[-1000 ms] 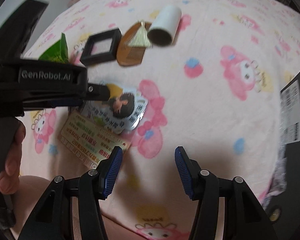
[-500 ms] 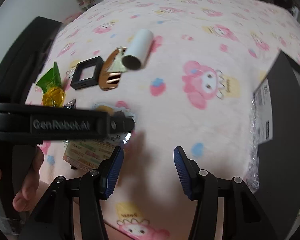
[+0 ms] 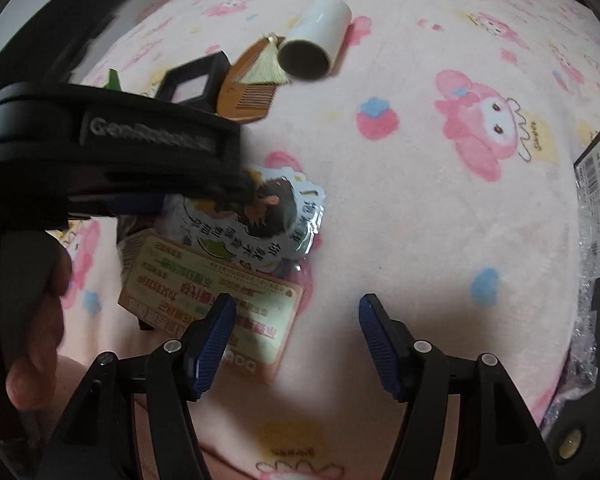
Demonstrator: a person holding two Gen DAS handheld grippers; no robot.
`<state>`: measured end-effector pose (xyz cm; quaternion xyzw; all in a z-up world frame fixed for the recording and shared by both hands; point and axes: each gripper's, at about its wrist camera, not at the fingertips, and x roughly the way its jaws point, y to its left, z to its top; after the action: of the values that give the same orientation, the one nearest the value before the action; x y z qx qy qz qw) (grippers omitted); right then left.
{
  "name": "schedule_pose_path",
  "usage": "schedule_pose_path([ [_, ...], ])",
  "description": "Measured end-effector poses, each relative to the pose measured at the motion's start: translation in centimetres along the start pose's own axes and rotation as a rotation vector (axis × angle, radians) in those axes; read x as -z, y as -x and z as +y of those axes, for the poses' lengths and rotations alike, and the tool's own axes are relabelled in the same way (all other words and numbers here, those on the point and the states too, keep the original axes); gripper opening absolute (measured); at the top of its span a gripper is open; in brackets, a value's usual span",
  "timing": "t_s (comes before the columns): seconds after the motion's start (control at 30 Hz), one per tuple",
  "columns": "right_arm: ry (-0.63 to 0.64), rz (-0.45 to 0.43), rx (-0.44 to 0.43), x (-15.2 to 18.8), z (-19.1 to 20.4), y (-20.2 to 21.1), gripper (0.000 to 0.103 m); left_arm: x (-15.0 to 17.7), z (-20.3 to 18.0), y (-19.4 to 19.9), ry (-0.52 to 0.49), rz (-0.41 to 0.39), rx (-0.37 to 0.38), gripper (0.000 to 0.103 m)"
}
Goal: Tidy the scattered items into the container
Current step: 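Move the left tool to the sticker card and grasp it, then lift the sticker card with the left gripper and carry it to the box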
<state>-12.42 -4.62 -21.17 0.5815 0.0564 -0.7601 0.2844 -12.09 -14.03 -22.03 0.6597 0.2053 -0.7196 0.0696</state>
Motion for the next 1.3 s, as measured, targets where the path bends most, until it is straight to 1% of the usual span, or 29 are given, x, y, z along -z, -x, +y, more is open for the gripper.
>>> schedule_pose_path([
  [0.03, -0.009, -0.006, -0.006, 0.1, -0.2, 0.4, 0.060, 0.3, -0.5, 0.0, -0.020, 0.004, 0.020, 0.073],
  [0.07, -0.018, -0.013, -0.012, 0.1, -0.5, 0.8, 0.058, 0.8, -1.2, 0.1, -0.043, 0.012, 0.064, 0.070],
  [0.1, -0.028, -0.019, -0.017, 0.2, -0.8, 1.2, 0.053, 1.4, -2.0, 0.2, -0.070, 0.026, 0.124, 0.069],
  [0.13, -0.043, -0.029, -0.008, 0.2, -1.2, 1.8, 0.052, 2.0, -2.9, 0.4, -0.097, 0.039, 0.184, 0.069],
  [0.17, -0.059, -0.040, 0.003, 0.2, -1.6, 2.4, 0.052, 2.6, -3.5, 0.6, -0.119, 0.040, 0.222, 0.068],
  [0.2, -0.078, -0.060, 0.028, 0.3, -2.2, 3.2, 0.052, 3.0, -4.0, 1.0, -0.136, 0.027, 0.236, 0.064],
  [0.27, -0.116, -0.096, 0.077, 0.5, -3.5, 4.7, 0.052, 3.6, -4.4, 1.6, -0.132, -0.002, 0.230, 0.061],
  [0.33, -0.132, -0.089, 0.076, 0.5, -4.2, 4.8, 0.052, 3.6, -3.2, 1.2, -0.086, -0.023, 0.188, 0.060],
  [0.4, -0.147, -0.082, 0.075, 0.5, -4.9, 5.0, 0.052, 2.3, -1.9, 0.4, -0.029, -0.016, 0.160, 0.060],
  [0.47, -0.162, -0.075, 0.075, 0.5, -5.6, 5.1, 0.052, 1.8, -1.5, 0.2, 0.002, -0.002, 0.171, 0.060],
  [0.53, -0.161, -0.060, 0.084, 0.5, -6.0, 4.8, 0.055, 2.4, -2.1, 0.0, -0.007, 0.002, 0.170, 0.060],
  [0.6, -0.144, -0.047, 0.112, 0.4, -6.1, 3.7, 0.055, 3.0, -3.2, -0.3, -0.035, 0.008, 0.148, 0.060],
  [0.63, -0.140, -0.054, 0.123, 0.5, -6.1, 3.8, 0.056, 3.2, -3.7, -0.6, -0.041, 0.014, 0.142, 0.061],
  [0.67, -0.137, -0.063, 0.138, 0.6, -6.1, 3.8, 0.057, 3.4, -4.2, -1.0, -0.033, 0.020, 0.143, 0.064],
  [0.7, -0.137, -0.087, 0.179, 0.8, -5.9, 4.1, 0.057, 3.6, -4.8, -1.4, -0.022, 0.027, 0.145, 0.069],
  [0.77, -0.119, -0.134, 0.239, 1.1, -5.3, 4.8, 0.057, 4.3, -6.3, -1.7, -0.037, 0.019, 0.126, 0.071],
  [0.8, -0.118, -0.153, 0.253, 1.2, -5.2, 5.1, 0.057, 4.7, -6.9, -1.6, -0.052, 0.008, 0.122, 0.071],
  [0.87, -0.136, -0.166, 0.246, 1.2, -5.5, 5.3, 0.060, 5.4, -7.9, -1.4, -0.079, -0.011, 0.119, 0.069],
  [0.9, -0.143, -0.138, 0.233, 0.9, -5.6, 4.4, 0.061, 5.7, -8.1, -1.4, -0.083, -0.011, 0.130, 0.066],
  [0.93, -0.149, -0.113, 0.219, 0.6, -5.6, 3.6, 0.062, 6.0, -8.2, -1.4, -0.080, -0.009, 0.147, 0.064],
  [1.0, -0.140, -0.106, 0.178, 0.6, -5.6, 3.6, 0.061, 6.5, -8.3, -1.6, -0.068, -0.003, 0.196, 0.064],
  [1.07, -0.131, -0.099, 0.136, 0.6, -5.6, 3.5, 0.055, 7.1, -8.8, -1.6, -0.071, 0.012, 0.263, 0.063],
  [1.1, -0.126, -0.095, 0.116, 0.6, -5.6, 3.5, 0.045, 7.4, -9.2, -1.6, -0.079, 0.017, 0.287, 0.060],
  [1.13, -0.121, -0.092, 0.098, 0.6, -5.6, 3.5, 0.044, 7.8, -9.6, -1.4, -0.092, 0.011, 0.286, 0.059],
  [1.17, -0.113, -0.096, 0.106, 0.6, -5.4, 3.6, 0.043, 8.1, -9.9, -1.2, -0.103, 0.000, 0.270, 0.055],
  [1.2, -0.108, -0.101, 0.113, 0.6, -5.3, 3.8, 0.040, 8.4, -10.1, -1.1, -0.106, -0.006, 0.259, 0.049],
  [1.23, -0.115, -0.108, 0.107, 0.7, -5.5, 4.1, 0.038, 7.7, -9.8, -0.9, -0.105, -0.007, 0.261, 0.047],
  [1.27, -0.122, -0.114, 0.101, 0.9, -5.7, 4.4, 0.037, 5.8, -9.0, -0.6, -0.102, -0.006, 0.272, 0.045],
  [1.3, -0.137, -0.115, 0.087, 0.8, -6.0, 4.6, 0.035, 5.0, -8.6, -0.3, -0.103, -0.006, 0.289, 0.042],
])
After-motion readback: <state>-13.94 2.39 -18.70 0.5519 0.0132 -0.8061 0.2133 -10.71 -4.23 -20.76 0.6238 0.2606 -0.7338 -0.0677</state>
